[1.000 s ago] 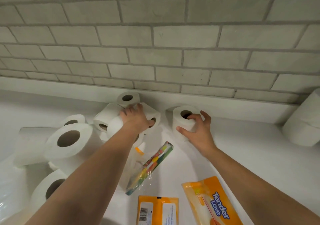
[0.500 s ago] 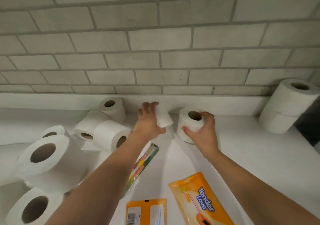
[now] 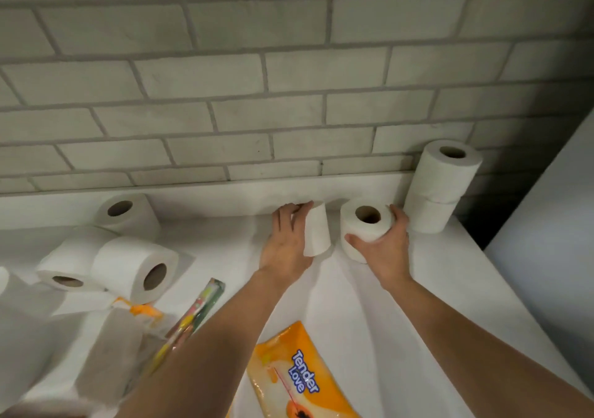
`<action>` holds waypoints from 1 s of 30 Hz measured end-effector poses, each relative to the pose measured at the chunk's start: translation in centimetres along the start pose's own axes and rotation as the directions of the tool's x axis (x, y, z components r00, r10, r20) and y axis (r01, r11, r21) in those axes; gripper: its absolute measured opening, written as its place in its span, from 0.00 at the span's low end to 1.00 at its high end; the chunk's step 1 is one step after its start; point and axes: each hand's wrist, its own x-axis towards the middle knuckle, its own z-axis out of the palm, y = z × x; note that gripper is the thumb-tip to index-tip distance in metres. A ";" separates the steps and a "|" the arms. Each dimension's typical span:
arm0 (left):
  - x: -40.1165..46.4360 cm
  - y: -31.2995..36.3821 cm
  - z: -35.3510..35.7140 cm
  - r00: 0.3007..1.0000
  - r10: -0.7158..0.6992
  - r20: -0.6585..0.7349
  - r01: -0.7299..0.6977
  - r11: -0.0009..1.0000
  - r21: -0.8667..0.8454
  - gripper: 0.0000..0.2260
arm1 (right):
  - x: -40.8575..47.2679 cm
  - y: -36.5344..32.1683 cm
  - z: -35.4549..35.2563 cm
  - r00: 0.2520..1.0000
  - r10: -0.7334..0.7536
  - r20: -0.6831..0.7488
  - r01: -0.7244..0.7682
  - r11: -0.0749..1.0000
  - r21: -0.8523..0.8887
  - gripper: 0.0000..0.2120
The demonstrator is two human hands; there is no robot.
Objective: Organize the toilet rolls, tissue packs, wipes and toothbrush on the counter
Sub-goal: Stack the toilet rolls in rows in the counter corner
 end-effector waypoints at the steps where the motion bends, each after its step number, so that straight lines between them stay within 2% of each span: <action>1: 0.1 0.4 0.3 1.000 -0.009 0.012 0.009 1.000 0.006 0.49 | 0.3 0.3 -0.4 1.000 0.012 0.005 -0.012 1.000 0.012 0.50; 7: 0.4 2.0 1.6 0.997 -0.003 0.081 0.000 0.999 0.039 0.45 | 2.6 1.4 -2.1 0.996 0.084 0.036 -0.085 0.996 0.018 0.47; 10: 0.5 2.7 1.9 0.995 -0.037 0.096 0.028 0.995 0.096 0.43 | 3.5 1.5 -2.7 0.995 0.093 0.020 -0.091 0.992 -0.086 0.50; 12: 0.8 3.5 1.9 0.996 -0.054 0.077 0.043 0.990 0.138 0.41 | 3.8 1.5 -3.1 0.996 0.087 0.021 -0.084 0.991 -0.107 0.50; 14: 1.6 4.8 2.2 1.000 -0.020 0.007 0.018 0.988 0.153 0.37 | 3.9 1.9 -3.5 0.997 0.066 0.029 -0.064 0.997 -0.042 0.49; 16: 2.6 6.6 2.4 0.997 0.043 -0.067 -0.033 0.989 0.142 0.29 | 3.8 2.2 -3.8 0.998 0.061 0.031 -0.062 0.997 0.039 0.44; 18: 3.8 8.4 2.7 0.996 0.074 -0.045 -0.068 0.991 0.112 0.24 | 3.7 2.6 -4.0 0.996 0.073 0.045 -0.078 0.990 0.117 0.35; 22: 5.9 11.0 3.7 0.993 0.006 0.114 -0.014 0.997 0.070 0.30 | 4.3 3.0 -4.5 0.993 0.075 0.089 -0.091 0.976 0.200 0.22; 25: 6.8 11.4 4.5 0.991 -0.028 0.134 0.018 0.997 0.074 0.30 | 5.4 3.1 -4.8 0.994 0.086 0.068 -0.098 0.975 0.199 0.21; 30: 8.3 12.1 4.8 0.984 -0.096 0.149 0.090 0.995 0.049 0.30 | 6.3 2.5 -5.0 0.994 0.108 0.005 -0.108 0.982 0.155 0.14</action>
